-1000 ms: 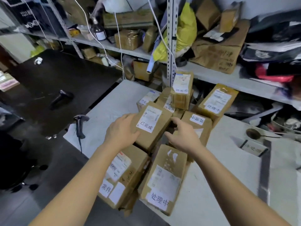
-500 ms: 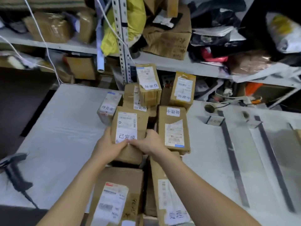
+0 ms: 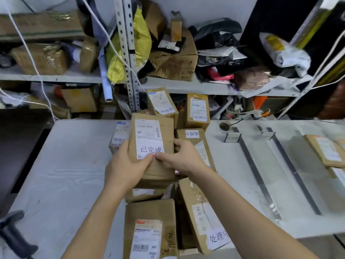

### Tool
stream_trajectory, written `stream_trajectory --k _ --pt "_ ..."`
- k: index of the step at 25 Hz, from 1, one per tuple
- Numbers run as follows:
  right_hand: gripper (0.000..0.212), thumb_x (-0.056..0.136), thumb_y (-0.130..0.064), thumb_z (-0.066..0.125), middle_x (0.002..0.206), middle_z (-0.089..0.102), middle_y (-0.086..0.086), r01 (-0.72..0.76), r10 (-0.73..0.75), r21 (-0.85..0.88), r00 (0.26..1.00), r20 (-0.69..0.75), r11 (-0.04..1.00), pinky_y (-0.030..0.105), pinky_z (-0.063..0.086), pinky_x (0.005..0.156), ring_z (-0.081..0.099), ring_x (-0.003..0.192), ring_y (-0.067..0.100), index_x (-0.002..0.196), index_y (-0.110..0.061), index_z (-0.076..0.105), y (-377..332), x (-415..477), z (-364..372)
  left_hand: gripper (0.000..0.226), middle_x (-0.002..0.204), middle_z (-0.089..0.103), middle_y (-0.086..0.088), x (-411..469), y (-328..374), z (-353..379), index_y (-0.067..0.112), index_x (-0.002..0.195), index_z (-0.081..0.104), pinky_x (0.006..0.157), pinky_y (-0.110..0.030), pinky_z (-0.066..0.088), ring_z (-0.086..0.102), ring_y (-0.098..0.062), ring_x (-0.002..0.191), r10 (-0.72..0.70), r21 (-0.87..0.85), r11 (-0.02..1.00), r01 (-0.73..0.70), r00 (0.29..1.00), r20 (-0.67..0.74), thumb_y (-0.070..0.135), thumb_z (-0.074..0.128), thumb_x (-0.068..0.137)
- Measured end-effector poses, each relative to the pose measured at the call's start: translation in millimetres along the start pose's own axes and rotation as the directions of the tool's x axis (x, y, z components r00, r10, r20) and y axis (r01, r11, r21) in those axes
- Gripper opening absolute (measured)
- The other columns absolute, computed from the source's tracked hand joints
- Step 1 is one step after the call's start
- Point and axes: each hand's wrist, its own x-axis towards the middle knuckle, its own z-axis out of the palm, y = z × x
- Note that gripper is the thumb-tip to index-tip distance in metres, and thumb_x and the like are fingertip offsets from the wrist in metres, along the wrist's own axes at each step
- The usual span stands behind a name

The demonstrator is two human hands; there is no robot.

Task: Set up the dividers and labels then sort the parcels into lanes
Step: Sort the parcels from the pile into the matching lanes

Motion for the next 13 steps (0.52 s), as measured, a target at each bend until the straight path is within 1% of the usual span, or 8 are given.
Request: stream_trajectory --k 2,3,5,7,10,12,13 --pt "0.049 0.072 -0.044 0.087 0.107 0.076 -0.012 0.058 -0.057 0.026 0.997 -0.047 0.998 0.037 0.062 0.086 0.072 0.098 0.006 0.115 -0.027 0.072 -14 -10 -21 0.066 0.119 0.068 0.009 -6 27 -8 0.043 0.127 0.051 0.088 -0.048 0.055 0.063 -0.026 0.108 0.064 0.027 0.998 -0.063 0.998 -0.029 0.075 0.067 0.072" --pt "0.053 0.070 -0.046 0.088 0.106 0.077 -0.013 0.088 -0.085 0.045 0.994 -0.068 0.995 0.037 0.062 0.086 0.072 0.097 0.006 0.118 -0.028 0.073 -18 -15 -33 0.064 0.117 0.068 0.009 -12 42 -9 0.043 0.125 0.052 0.088 -0.047 0.055 0.063 -0.027 0.107 0.093 0.038 0.995 -0.091 0.995 -0.043 0.076 0.066 0.072" --pt "0.057 0.067 -0.046 0.089 0.104 0.078 -0.014 0.133 -0.122 0.101 0.987 -0.108 0.986 0.036 0.062 0.086 0.074 0.096 0.005 0.119 -0.029 0.073 -23 -26 -57 0.056 0.115 0.068 0.009 -21 71 -6 0.042 0.122 0.053 0.089 -0.047 0.053 0.062 -0.027 0.107 0.146 0.037 0.989 -0.144 0.987 -0.072 0.073 0.067 0.077" --pt "0.055 0.068 -0.039 0.091 0.104 0.078 -0.012 0.171 -0.147 0.173 0.979 -0.144 0.970 0.037 0.062 0.088 0.075 0.096 0.007 0.119 -0.030 0.073 -21 -38 -84 0.052 0.114 0.069 0.009 -31 98 5 0.042 0.119 0.055 0.089 -0.045 0.051 0.061 -0.026 0.108 0.189 0.005 0.982 -0.189 0.979 -0.072 0.071 0.068 0.078" --pt "0.054 0.069 -0.036 0.090 0.106 0.079 -0.009 0.208 -0.162 0.237 0.966 -0.202 0.949 0.039 0.061 0.090 0.075 0.098 0.009 0.120 -0.034 0.072 -8 -55 -128 0.060 0.114 0.070 0.007 -47 138 30 0.041 0.119 0.058 0.091 -0.046 0.051 0.061 -0.027 0.109 0.251 -0.023 0.967 -0.253 0.966 -0.055 0.076 0.068 0.071" --pt "0.055 0.070 -0.036 0.089 0.107 0.078 -0.009 0.234 -0.170 0.265 0.955 -0.243 0.935 0.040 0.061 0.091 0.075 0.099 0.009 0.122 -0.037 0.071 7 -68 -164 0.066 0.113 0.070 0.010 -59 164 56 0.044 0.120 0.059 0.094 -0.049 0.052 0.063 -0.026 0.108 0.288 -0.042 0.956 -0.290 0.957 -0.046 0.080 0.065 0.066" --pt "0.055 0.070 -0.035 0.089 0.108 0.078 -0.008 0.250 -0.177 0.274 0.948 -0.264 0.929 0.039 0.061 0.091 0.075 0.099 0.009 0.122 -0.036 0.071 16 -74 -184 0.064 0.112 0.070 0.012 -66 178 71 0.047 0.119 0.058 0.094 -0.049 0.052 0.063 -0.024 0.108 0.299 -0.057 0.952 -0.300 0.954 -0.026 0.080 0.064 0.065"
